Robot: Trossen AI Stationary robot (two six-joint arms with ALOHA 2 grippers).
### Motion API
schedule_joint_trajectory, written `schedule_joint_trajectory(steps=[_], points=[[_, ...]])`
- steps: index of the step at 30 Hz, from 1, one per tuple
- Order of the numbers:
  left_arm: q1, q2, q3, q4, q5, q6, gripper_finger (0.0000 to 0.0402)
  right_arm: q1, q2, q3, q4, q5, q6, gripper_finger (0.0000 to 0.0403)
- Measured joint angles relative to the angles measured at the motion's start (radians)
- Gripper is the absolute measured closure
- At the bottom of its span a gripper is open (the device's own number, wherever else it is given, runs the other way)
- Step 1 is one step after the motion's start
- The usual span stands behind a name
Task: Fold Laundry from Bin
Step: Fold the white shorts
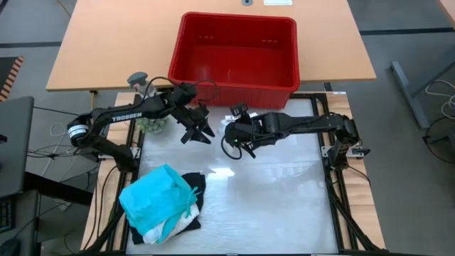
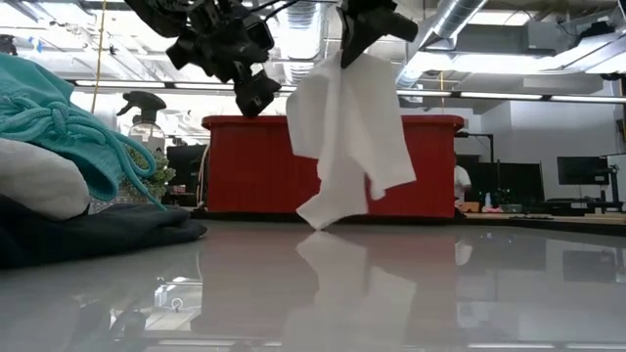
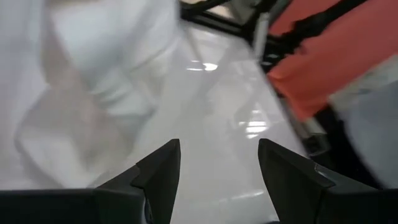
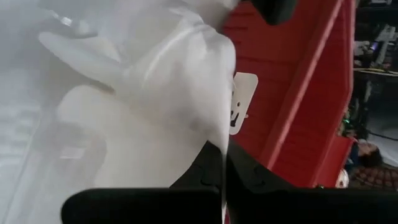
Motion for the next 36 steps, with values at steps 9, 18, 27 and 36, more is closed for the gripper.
schedule_joint_trajectory(steps=[9, 18, 27, 36], points=[[0.094, 0.0, 0.0, 0.052, -0.17, 0.044, 0.0197, -0.007, -0.046, 0.0, 0.021, 0.01, -0.003, 0.0381], [0.091, -0.001, 0.0, 0.176, -0.11, -0.04, 0.0197, -0.049, -0.068, 0.0, 0.145, 0.013, -0.034, 0.0381], [0.097, -0.001, 0.0, 0.173, -0.098, -0.063, 0.0197, -0.112, -0.082, 0.0, 0.204, 0.018, -0.147, 0.0381], [0.1, -0.001, 0.0, 0.205, -0.267, 0.002, 0.0197, -0.132, -0.085, 0.059, 0.232, 0.011, -0.213, 0.0381]])
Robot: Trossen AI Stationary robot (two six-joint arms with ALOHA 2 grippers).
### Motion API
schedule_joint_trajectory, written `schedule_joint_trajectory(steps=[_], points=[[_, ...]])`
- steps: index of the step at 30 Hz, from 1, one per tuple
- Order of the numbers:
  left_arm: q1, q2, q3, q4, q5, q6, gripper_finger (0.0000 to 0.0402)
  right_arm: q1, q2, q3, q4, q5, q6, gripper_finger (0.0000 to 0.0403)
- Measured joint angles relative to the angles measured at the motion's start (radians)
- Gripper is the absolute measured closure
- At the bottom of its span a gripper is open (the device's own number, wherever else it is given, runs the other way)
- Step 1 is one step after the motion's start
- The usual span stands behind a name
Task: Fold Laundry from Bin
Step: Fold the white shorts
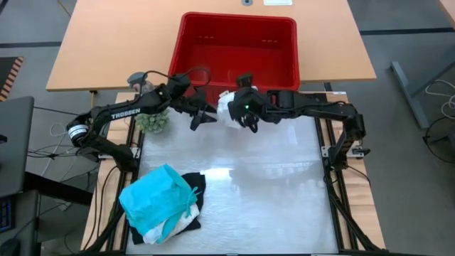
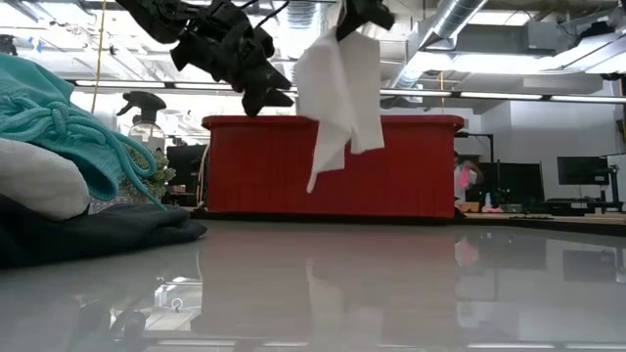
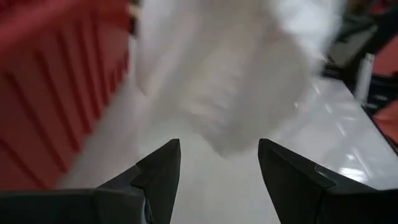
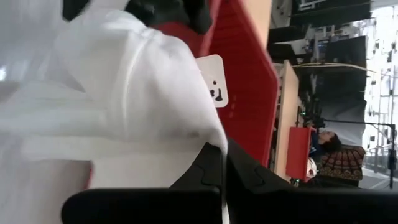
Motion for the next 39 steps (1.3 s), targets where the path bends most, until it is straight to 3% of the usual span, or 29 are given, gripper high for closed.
schedule_joint_trajectory(steps=[11, 21, 27, 39], points=[[-0.02, 0.0, 0.0, 0.172, -0.017, -0.092, 0.0197, -0.039, 0.0, 0.106, -0.003, -0.004, 0.008, 0.0381], [-0.021, 0.0, 0.0, 0.259, 0.094, -0.149, 0.0197, -0.074, 0.001, 0.107, -0.016, -0.006, -0.001, 0.0381], [-0.019, 0.0, 0.0, 0.285, 0.019, -0.162, 0.0197, -0.084, 0.001, 0.107, -0.018, -0.006, -0.003, 0.0381], [-0.028, 0.0, 0.0, 0.418, 0.206, -0.33, 0.0197, -0.111, 0.002, 0.107, -0.019, -0.009, -0.024, 0.0381]])
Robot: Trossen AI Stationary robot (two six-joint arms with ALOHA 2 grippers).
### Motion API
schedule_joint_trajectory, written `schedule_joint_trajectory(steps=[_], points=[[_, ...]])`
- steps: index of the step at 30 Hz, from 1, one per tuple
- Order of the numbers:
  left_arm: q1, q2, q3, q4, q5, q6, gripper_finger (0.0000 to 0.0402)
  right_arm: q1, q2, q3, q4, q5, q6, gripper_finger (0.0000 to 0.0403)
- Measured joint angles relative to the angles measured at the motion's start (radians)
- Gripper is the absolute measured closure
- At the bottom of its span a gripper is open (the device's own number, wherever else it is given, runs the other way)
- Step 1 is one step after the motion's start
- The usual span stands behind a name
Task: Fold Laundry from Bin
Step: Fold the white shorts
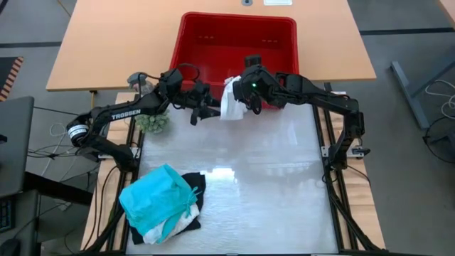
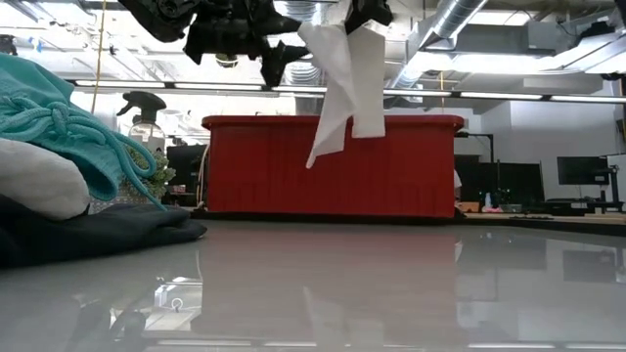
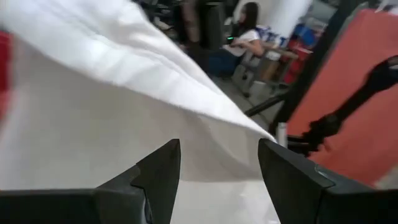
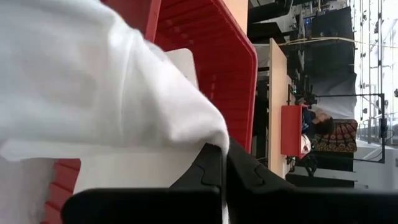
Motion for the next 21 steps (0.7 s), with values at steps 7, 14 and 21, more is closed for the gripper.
schedule_joint_trajectory(steps=[7, 14, 21], points=[[0.024, 0.0, 0.0, 0.016, -0.009, -0.096, 0.0197, -0.012, 0.0, 0.0, 0.001, 0.0, -0.002, 0.0381], [0.018, 0.0, 0.0, 0.006, -0.037, -0.093, 0.0198, -0.012, 0.0, 0.0, 0.002, 0.001, -0.002, 0.0381], [-0.014, 0.0, 0.0, -0.118, -0.165, 0.035, 0.0198, -0.013, 0.0, 0.0, 0.028, 0.004, -0.021, 0.0381]])
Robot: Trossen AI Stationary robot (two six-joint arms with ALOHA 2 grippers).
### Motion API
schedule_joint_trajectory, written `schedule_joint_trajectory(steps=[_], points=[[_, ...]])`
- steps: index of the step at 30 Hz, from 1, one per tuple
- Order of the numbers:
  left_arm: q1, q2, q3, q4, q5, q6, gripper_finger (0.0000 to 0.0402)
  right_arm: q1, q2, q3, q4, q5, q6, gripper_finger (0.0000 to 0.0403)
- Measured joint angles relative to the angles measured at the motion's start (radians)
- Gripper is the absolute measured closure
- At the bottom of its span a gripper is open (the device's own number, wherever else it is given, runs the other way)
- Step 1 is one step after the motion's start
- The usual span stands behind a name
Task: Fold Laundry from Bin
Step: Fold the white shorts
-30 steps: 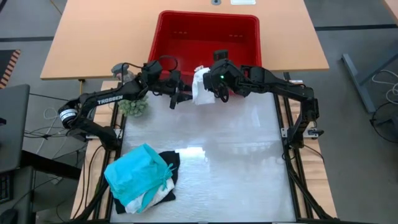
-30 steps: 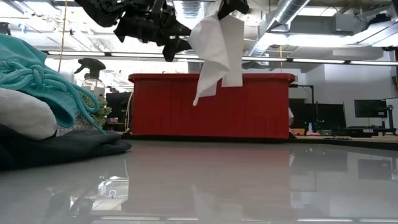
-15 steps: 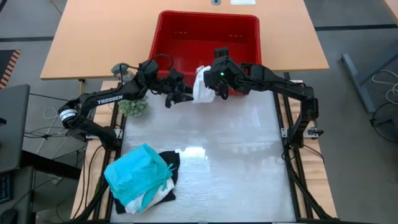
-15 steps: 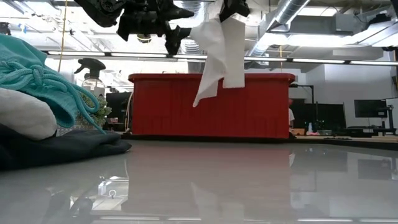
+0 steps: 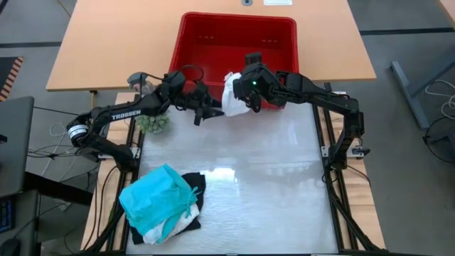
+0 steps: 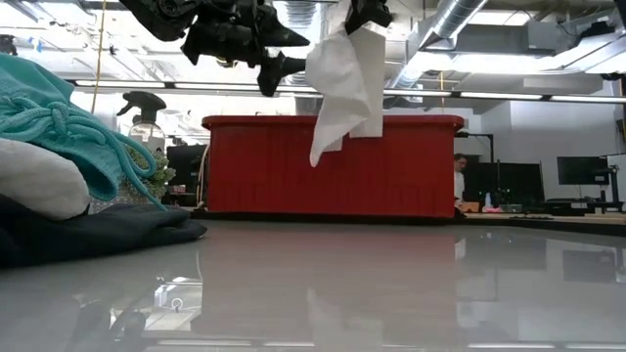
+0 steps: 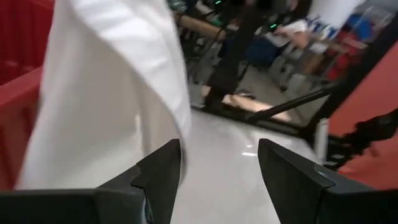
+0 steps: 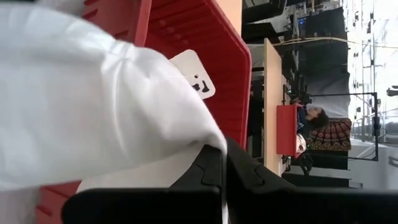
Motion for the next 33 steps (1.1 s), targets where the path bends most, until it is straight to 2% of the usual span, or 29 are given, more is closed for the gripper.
schedule_joint_trajectory(steps=[9, 16, 19, 23, 29, 33], points=[[-0.026, 0.0, 0.0, 0.023, -0.179, 0.11, 0.0198, 0.005, 0.0, 0.0, 0.03, -0.001, -0.001, 0.0381], [-0.026, 0.0, 0.0, 0.023, -0.194, 0.13, 0.0198, 0.016, 0.0, 0.0, 0.081, -0.001, -0.031, 0.0381], [-0.026, 0.0, 0.0, 0.013, -0.238, 0.141, 0.0205, 0.015, 0.0, 0.0, 0.098, -0.001, -0.041, 0.0381], [-0.025, 0.0, 0.0, 0.011, -0.297, 0.168, 0.0252, 0.015, 0.0, 0.0, 0.144, -0.003, -0.053, 0.0381], [-0.021, 0.0, 0.0, 0.057, -0.348, 0.208, 0.038, 0.016, 0.0, 0.0, 0.155, -0.052, -0.016, 0.0381], [-0.018, 0.0, 0.0, 0.059, -0.347, 0.161, 0.0398, 0.016, 0.0, 0.0, 0.138, -0.058, 0.026, 0.0381]])
